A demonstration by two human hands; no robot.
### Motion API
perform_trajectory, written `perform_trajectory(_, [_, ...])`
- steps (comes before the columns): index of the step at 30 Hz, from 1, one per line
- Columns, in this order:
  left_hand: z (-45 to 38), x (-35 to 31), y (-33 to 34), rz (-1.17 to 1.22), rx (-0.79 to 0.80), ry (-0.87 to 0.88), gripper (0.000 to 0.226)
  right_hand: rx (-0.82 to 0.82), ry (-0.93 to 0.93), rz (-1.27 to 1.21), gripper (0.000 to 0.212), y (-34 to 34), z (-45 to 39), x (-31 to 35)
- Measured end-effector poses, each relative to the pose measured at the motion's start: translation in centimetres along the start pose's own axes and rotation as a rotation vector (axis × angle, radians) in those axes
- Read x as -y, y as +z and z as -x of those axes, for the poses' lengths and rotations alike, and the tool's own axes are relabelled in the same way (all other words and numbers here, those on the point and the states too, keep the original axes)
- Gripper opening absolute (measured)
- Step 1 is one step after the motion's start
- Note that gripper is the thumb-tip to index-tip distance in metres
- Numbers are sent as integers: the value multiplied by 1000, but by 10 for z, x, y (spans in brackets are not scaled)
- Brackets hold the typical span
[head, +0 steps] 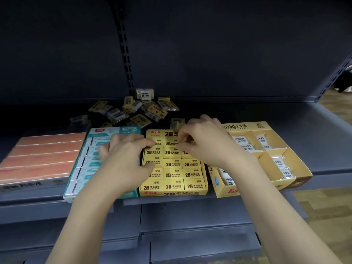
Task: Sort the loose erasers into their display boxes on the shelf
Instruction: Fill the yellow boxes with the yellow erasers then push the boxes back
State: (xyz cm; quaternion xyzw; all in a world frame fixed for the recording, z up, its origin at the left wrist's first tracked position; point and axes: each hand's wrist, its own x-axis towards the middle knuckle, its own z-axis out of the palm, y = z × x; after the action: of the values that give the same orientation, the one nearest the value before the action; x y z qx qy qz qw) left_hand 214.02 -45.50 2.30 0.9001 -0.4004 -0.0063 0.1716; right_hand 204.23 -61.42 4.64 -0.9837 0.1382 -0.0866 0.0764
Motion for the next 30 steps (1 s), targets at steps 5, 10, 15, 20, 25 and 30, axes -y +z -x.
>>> perform_trajectory(5, [-22, -3, -9, 36, -82, 51, 31, -40, -23, 45, 23, 5, -7, -2])
perform_trajectory(10, [-82, 7, -8, 84, -116, 100, 29, -47, -12, 60, 28, 3, -10, -12])
perform_trajectory(15, [-154, 18, 7, 195, -53, 196, 37, -46, 23, 81, 31, 1, -9, -22])
perform_trajectory(20, [-199, 26, 21, -327, 33, 448, 60, -75, 78, 122, 33, -1, -8, -35])
perform_trajectory(25, [-210, 12, 17, -874, 161, 603, 82, -92, 112, 103, 34, -4, -13, -42])
perform_trajectory(30, [-224, 11, 18, -997, 197, 759, 78, -90, 125, 108, 40, -1, -16, -48])
